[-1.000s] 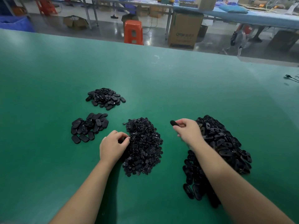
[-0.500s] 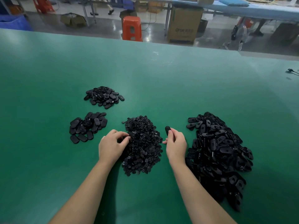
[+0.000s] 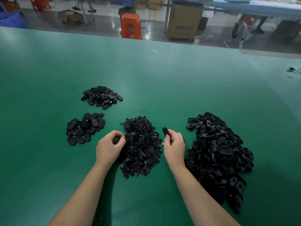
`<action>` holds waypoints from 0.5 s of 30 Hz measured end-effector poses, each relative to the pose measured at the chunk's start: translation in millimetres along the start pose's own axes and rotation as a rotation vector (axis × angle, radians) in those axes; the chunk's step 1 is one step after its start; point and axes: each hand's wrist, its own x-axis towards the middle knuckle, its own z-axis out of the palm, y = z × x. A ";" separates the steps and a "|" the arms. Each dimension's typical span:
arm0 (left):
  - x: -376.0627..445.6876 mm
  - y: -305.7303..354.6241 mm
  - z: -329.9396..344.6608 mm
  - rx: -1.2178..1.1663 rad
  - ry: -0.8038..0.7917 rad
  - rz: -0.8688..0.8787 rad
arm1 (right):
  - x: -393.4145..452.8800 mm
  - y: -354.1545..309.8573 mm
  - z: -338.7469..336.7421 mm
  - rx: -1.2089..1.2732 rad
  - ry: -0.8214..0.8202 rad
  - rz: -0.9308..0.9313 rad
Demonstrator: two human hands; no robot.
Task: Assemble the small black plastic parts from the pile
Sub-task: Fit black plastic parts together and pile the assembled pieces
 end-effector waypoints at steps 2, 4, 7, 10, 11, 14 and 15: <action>-0.5 0.5 -0.4 -0.006 -0.005 0.006 | -0.4 0.5 0.3 -0.002 -0.001 -0.003; -0.9 0.9 -0.6 -0.004 -0.010 0.008 | -0.9 0.8 0.4 -0.002 0.000 -0.006; -0.9 0.5 -0.4 -0.015 -0.012 -0.003 | -1.8 0.5 0.8 -0.009 0.003 -0.022; -1.1 -0.2 0.1 -0.049 -0.011 -0.002 | -2.8 -0.6 0.8 -0.005 0.002 -0.037; -1.1 -0.1 -0.1 -0.058 -0.007 -0.003 | -2.9 -1.0 0.7 -0.003 0.001 -0.043; -1.5 1.5 -1.9 -0.057 0.007 0.010 | -3.0 -2.5 0.2 -0.005 -0.002 -0.046; -0.8 2.2 -2.8 -0.054 0.011 0.017 | -2.9 -2.9 0.3 -0.005 -0.003 -0.046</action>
